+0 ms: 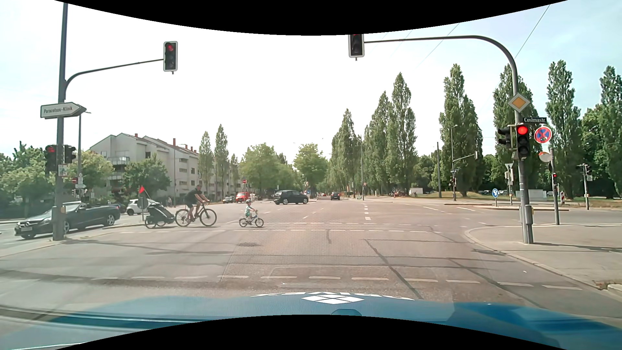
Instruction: Follow the waypoints while adhering to traffic rules and regulations
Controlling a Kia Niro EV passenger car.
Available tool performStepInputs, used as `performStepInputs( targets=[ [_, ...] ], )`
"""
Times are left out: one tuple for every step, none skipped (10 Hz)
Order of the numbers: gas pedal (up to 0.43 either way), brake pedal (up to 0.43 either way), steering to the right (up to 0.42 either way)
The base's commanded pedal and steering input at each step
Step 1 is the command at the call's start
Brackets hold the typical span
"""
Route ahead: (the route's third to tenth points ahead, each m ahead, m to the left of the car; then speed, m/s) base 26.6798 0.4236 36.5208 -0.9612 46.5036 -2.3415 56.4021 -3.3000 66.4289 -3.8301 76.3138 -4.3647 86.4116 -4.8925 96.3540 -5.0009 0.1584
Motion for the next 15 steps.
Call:
performStepInputs(
  targets=[
    [0.000,0.201,0.003],
    [0.000,0.201,0.003],
    [0.000,0.201,0.003],
    [0.000,0.207,0.003],
    [0.000,0.213,0.003],
    [0.000,0.232,0.003],
    [0.000,0.232,0.003],
    [0.000,0.238,0.003],
    [0.000,0.244,0.003],
    [0.000,0.250,0.003],
    [0.000,0.256,0.003],
    [0.000,0.256,0.003],
    [0.000,0.256,0.003],
    [0.000,0.256,0.003],
    [0.000,0.256,0.003]
  ],
)
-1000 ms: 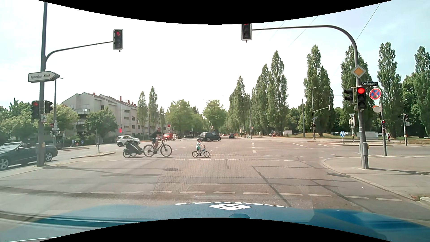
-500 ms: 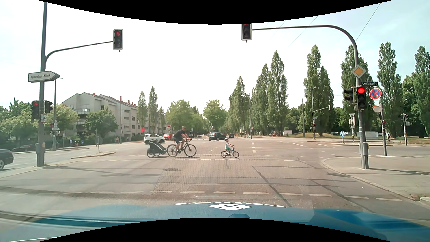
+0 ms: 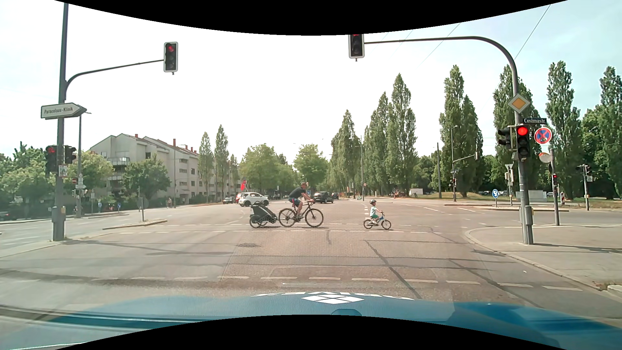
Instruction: Follow the waypoints while adhering to traffic rules and regulations
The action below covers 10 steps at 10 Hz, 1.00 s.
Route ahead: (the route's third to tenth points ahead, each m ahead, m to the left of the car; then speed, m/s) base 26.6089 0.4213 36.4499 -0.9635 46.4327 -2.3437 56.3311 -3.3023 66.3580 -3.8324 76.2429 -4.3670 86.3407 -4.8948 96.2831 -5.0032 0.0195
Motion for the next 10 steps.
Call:
performStepInputs(
  targets=[
    [0.000,0.262,0.003],
    [0.000,0.262,0.003],
    [0.000,0.262,0.003],
    [0.000,0.262,0.003],
    [0.000,0.262,0.003],
    [0.000,0.262,0.003],
    [0.000,0.262,0.003],
    [0.000,0.262,0.003],
    [0.000,0.262,0.003],
    [0.000,0.262,0.003]
  ],
)
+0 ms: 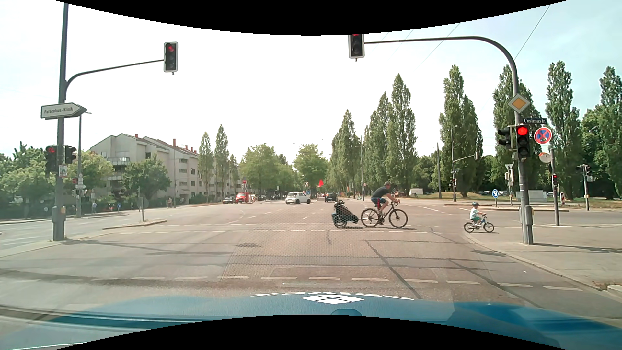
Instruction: Follow the waypoints while adhering to traffic rules and regulations
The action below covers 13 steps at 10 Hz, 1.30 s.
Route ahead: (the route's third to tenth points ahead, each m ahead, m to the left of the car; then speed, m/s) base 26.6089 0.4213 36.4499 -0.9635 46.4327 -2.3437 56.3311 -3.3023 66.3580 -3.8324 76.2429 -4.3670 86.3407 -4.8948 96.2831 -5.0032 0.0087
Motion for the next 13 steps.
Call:
performStepInputs(
  targets=[
    [0.000,0.262,0.003],
    [0.000,0.262,0.003],
    [0.000,0.262,0.003],
    [0.000,0.262,0.003],
    [0.000,0.262,0.003],
    [0.000,0.262,0.003],
    [0.000,0.262,0.003],
    [0.000,0.262,0.003],
    [0.000,0.262,0.003],
    [0.000,0.262,0.003],
    [0.000,0.262,0.003],
    [0.000,0.262,0.003],
    [0.000,0.262,0.003]
  ],
)
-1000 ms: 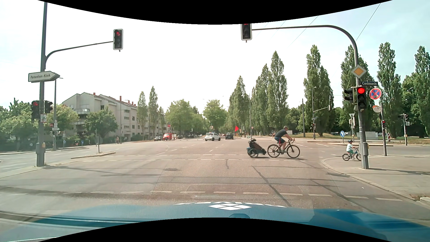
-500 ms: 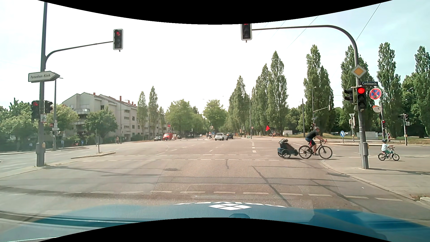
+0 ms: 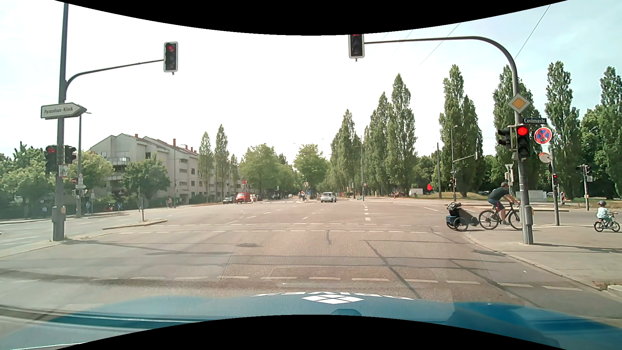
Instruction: Follow the waypoints while adhering to traffic rules and regulations
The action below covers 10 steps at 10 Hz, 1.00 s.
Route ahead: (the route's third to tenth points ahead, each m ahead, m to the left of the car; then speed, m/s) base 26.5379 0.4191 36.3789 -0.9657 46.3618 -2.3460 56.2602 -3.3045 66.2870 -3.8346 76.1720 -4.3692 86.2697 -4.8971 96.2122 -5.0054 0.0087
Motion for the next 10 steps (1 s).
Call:
performStepInputs(
  targets=[
    [0.000,0.262,0.003],
    [0.000,0.262,0.003],
    [0.000,0.262,0.003],
    [0.000,0.262,0.003],
    [0.000,0.262,0.003],
    [0.000,0.268,0.003],
    [0.000,0.268,0.003],
    [0.000,0.268,0.003],
    [0.000,0.268,0.003],
    [0.000,0.268,0.003]
  ],
)
